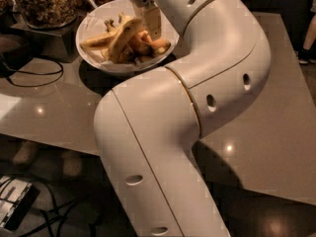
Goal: Pick banana from white bowl
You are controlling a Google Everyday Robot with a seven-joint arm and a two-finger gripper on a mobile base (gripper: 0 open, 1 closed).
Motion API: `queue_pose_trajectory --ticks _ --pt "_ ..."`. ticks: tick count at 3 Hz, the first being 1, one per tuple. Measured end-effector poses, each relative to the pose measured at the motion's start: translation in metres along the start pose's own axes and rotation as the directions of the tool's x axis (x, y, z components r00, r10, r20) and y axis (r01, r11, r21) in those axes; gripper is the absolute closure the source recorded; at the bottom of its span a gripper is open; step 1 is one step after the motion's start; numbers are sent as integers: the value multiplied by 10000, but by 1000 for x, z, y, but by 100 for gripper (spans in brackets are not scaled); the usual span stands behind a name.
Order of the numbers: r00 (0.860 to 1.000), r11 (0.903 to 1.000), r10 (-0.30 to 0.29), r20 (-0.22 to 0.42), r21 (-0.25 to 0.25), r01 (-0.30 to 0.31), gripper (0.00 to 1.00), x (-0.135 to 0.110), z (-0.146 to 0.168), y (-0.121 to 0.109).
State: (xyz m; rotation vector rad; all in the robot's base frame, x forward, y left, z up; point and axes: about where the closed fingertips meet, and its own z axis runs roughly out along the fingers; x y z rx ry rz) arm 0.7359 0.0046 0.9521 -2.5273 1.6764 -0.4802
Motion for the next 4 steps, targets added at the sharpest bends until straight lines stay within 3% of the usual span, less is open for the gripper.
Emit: queue_pose_trajectory --ticks 2,3,4 --pt "9997 9991 -204 -139 -376 199 40 5 16 3" --pt "9991 9989 -344 -232 -324 337 40 0 13 -2" --pt "9988 9986 -455 -173 -264 450 58 -5 9 -5"
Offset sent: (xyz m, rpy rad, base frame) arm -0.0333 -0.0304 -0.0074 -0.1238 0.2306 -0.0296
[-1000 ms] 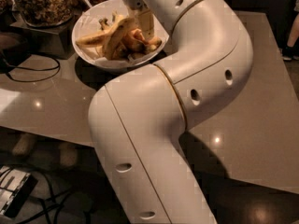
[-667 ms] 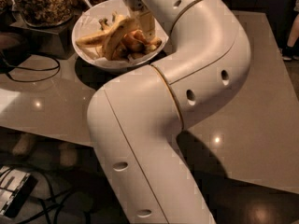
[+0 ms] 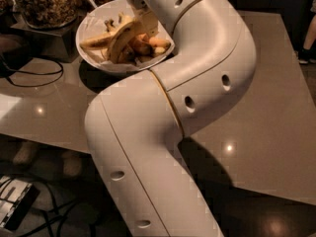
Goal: Pick banana from white bowl
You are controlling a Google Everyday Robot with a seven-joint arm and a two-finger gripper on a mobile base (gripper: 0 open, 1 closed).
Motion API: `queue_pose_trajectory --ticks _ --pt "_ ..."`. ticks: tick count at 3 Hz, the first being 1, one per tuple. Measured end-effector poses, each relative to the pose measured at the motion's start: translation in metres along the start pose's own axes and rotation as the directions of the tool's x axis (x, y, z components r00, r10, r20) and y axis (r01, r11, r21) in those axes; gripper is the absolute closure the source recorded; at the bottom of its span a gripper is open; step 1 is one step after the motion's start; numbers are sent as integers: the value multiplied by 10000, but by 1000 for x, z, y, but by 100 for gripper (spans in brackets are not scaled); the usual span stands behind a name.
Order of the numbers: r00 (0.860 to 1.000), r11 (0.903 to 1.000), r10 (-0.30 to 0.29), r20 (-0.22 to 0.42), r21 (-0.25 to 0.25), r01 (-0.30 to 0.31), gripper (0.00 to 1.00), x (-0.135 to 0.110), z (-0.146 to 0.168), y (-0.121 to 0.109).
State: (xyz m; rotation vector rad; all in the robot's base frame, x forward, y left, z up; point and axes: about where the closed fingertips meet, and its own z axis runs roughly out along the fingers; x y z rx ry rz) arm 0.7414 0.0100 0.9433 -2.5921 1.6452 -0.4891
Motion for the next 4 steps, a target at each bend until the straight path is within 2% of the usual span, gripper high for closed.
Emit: queue_pose_trajectory --ticks 1,2,3,4 --pt "9997 9999 67 214 98 -70 81 -5 -5 -1" --pt "9991 9997 242 356 70 -245 100 -6 -6 0" --pt "9899 9956 935 1067 -36 -936 100 1 -9 15" --pt "9885 9946 934 1188 340 -981 100 0 -8 6"
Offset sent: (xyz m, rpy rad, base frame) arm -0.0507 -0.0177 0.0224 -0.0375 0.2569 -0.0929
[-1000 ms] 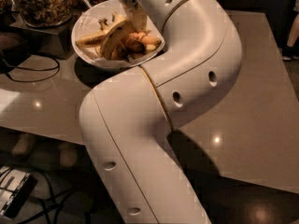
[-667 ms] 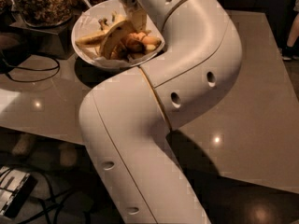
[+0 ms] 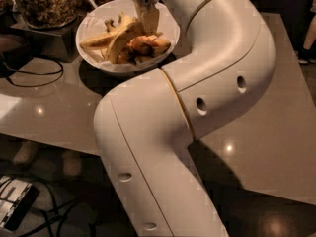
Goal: Pick banana from white bowl
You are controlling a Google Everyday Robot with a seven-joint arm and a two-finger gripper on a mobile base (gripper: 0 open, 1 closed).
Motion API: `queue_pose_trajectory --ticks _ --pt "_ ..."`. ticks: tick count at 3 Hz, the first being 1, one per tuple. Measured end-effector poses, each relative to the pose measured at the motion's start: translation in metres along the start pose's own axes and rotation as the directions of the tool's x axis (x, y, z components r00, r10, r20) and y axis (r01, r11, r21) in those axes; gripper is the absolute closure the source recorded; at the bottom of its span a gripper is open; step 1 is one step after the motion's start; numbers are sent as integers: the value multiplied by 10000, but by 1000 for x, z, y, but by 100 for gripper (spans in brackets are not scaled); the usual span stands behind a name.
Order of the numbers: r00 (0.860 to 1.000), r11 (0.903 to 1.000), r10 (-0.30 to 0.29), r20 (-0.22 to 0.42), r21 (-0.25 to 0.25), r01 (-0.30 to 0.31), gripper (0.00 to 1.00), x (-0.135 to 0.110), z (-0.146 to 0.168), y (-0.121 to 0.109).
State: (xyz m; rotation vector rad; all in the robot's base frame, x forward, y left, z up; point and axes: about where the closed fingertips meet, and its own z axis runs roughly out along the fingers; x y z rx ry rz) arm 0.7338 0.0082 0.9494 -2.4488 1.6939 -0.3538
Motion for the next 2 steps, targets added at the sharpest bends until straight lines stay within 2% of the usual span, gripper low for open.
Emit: queue_pose_trajectory --ticks 2 --pt "9956 9922 813 468 904 -853 100 19 -38 9"
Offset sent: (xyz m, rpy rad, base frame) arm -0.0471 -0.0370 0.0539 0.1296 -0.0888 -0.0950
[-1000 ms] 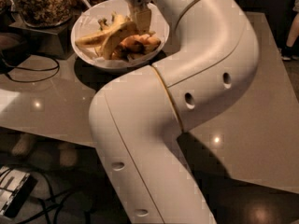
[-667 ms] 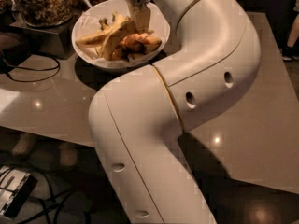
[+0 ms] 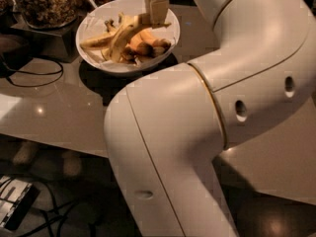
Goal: Pick banana from white bowl
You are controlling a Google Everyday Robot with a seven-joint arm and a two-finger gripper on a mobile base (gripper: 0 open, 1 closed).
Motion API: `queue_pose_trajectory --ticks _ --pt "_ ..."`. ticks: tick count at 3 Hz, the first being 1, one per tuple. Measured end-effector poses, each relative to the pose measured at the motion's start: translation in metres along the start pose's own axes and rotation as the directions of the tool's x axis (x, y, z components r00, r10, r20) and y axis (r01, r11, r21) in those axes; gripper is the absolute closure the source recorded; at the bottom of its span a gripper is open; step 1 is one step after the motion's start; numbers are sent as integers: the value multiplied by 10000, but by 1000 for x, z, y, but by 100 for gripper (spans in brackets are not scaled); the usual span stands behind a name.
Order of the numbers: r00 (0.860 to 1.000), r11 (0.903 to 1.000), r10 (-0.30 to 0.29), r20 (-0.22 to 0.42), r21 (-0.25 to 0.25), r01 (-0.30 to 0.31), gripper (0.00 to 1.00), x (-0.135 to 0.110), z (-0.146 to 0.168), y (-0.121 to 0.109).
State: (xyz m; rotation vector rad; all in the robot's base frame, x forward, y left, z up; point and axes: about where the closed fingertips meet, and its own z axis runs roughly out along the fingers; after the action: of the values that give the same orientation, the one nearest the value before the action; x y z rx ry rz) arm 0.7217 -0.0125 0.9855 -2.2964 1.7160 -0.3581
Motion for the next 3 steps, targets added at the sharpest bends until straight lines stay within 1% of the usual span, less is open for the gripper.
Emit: queue_pose_trajectory --ticks 1,2,3 --pt "9996 9972 269 35 701 -271 100 9 -31 2" --pt "9995 9962 298 78 819 -303 100 12 -37 3" --pt "9991 9912 187 391 1303 -237 100 6 -52 -3"
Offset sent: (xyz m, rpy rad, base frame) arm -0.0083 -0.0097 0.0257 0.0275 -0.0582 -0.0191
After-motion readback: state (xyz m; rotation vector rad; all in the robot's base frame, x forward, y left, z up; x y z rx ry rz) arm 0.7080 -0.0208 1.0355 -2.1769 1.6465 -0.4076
